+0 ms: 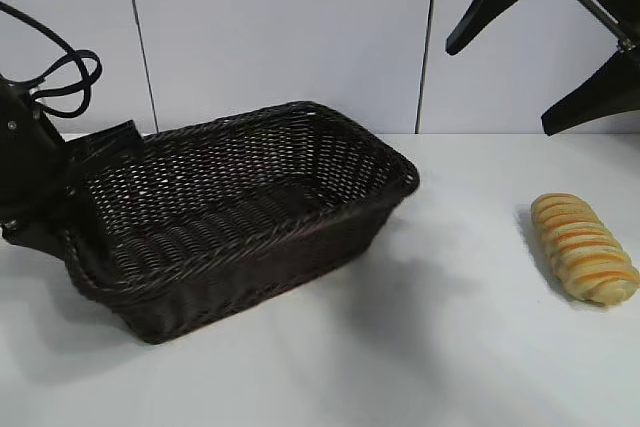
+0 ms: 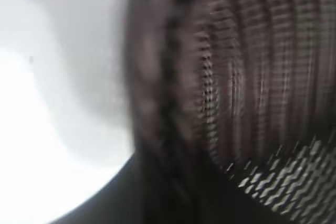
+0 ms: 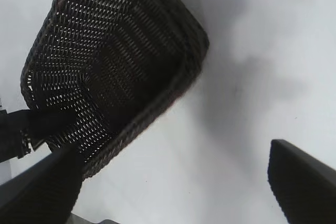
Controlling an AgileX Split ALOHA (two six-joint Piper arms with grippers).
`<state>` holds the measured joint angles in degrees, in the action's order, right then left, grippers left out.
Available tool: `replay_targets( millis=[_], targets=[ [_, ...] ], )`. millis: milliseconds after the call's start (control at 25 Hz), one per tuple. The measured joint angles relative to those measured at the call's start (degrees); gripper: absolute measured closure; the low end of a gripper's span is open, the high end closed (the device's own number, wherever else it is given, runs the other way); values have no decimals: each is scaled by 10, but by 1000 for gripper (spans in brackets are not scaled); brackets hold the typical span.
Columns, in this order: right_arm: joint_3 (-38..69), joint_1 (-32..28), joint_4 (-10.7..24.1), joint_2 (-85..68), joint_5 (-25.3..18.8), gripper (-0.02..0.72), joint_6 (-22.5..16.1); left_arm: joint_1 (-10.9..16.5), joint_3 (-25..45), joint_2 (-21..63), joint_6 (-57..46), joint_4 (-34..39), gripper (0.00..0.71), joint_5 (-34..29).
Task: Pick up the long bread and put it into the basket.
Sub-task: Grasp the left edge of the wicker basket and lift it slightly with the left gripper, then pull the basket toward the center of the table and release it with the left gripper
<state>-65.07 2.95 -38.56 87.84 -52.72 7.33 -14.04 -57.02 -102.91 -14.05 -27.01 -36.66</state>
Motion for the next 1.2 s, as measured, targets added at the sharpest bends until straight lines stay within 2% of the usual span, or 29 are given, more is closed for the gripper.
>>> replay_targets(
  millis=[160,320,480,680,840,960,1200],
  targets=[
    [0,0,0,0,0,42,0,24,-36,-2,100,-53,615,-58],
    [0,0,0,0,0,42,1,42,-78,-3,157,-70,615,-122],
    [0,0,0,0,-2,42,4,45,-123,-3,191,-66,615,-171],
    [0,0,0,0,-2,42,4,45,-170,-3,218,-43,615,-193],
    [0,0,-2,0,-2,42,4,39,-182,-4,228,-23,615,-196],
    [0,0,-3,0,-2,42,4,21,-184,-8,245,-11,615,-195],
    [0,0,-4,0,-2,42,9,-1,-184,-51,248,-25,615,-192]
  ],
)
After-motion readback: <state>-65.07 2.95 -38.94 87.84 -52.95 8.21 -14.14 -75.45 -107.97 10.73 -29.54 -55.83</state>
